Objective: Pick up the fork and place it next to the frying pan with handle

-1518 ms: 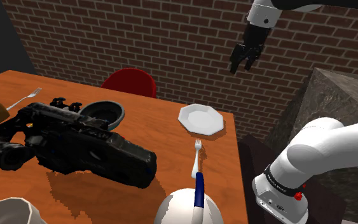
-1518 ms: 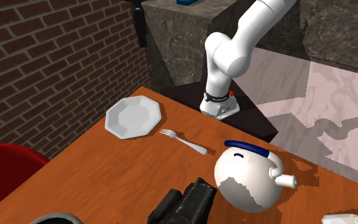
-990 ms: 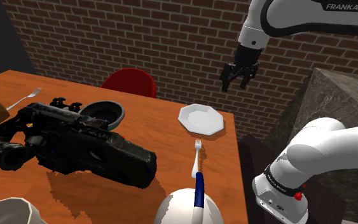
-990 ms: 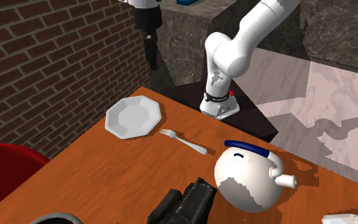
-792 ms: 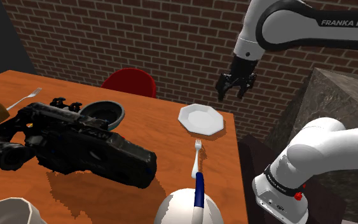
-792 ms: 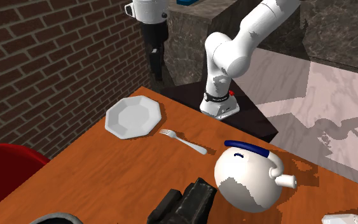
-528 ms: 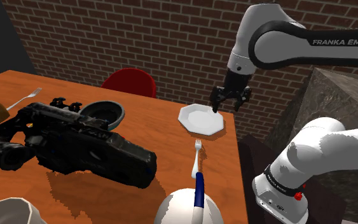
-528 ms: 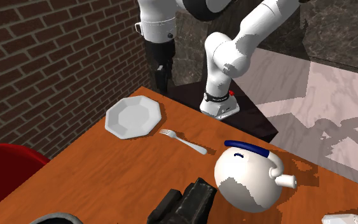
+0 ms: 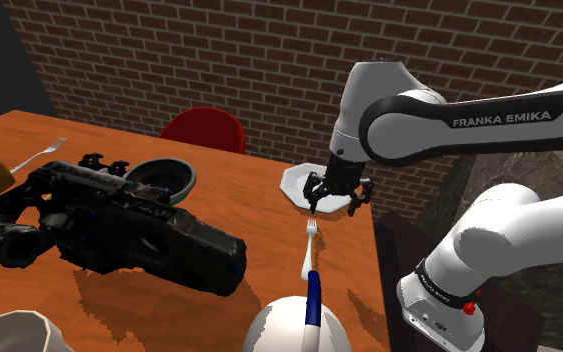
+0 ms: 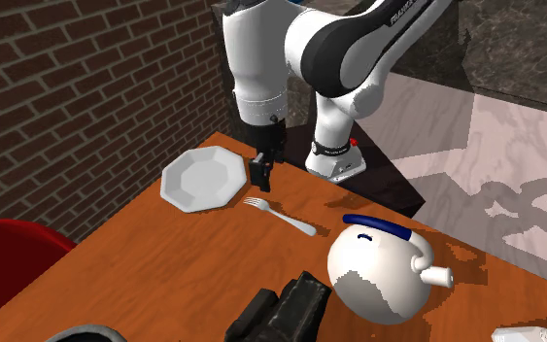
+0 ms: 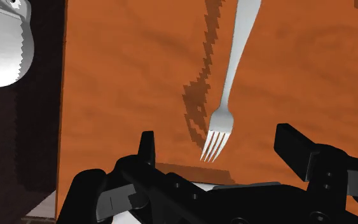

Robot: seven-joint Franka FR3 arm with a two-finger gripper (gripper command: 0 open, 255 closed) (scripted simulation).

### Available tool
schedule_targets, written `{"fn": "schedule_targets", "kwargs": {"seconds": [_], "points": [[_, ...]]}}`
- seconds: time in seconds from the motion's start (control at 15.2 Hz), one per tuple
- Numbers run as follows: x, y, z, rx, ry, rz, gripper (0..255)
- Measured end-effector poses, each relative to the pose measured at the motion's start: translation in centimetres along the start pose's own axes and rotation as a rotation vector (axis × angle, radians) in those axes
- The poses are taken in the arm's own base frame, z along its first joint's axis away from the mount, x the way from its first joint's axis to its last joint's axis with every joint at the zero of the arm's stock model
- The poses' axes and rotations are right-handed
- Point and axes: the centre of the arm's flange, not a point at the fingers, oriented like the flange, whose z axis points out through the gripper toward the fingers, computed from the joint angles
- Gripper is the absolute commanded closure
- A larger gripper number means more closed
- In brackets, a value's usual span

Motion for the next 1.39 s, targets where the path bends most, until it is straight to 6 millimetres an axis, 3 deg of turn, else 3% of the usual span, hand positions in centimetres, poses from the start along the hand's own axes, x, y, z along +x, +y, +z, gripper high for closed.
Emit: {"fn": "schedule_targets", "kwargs": {"seconds": [0.33, 0.79, 1.25, 1.32, 1.39], "points": [[-2.3, -3.3, 4.7, 0.003, -0.027, 0.138, 0], [-2.5, -3.8, 8.6, 0.004, -0.031, 0.16, 0], [-2.5, -3.8, 9.3, 0.005, -0.031, 0.16, 0], [-2.5, -3.8, 9.3, 0.005, -0.031, 0.16, 255], [-2.5, -3.8, 9.3, 0.005, -0.031, 0.16, 255]]}}
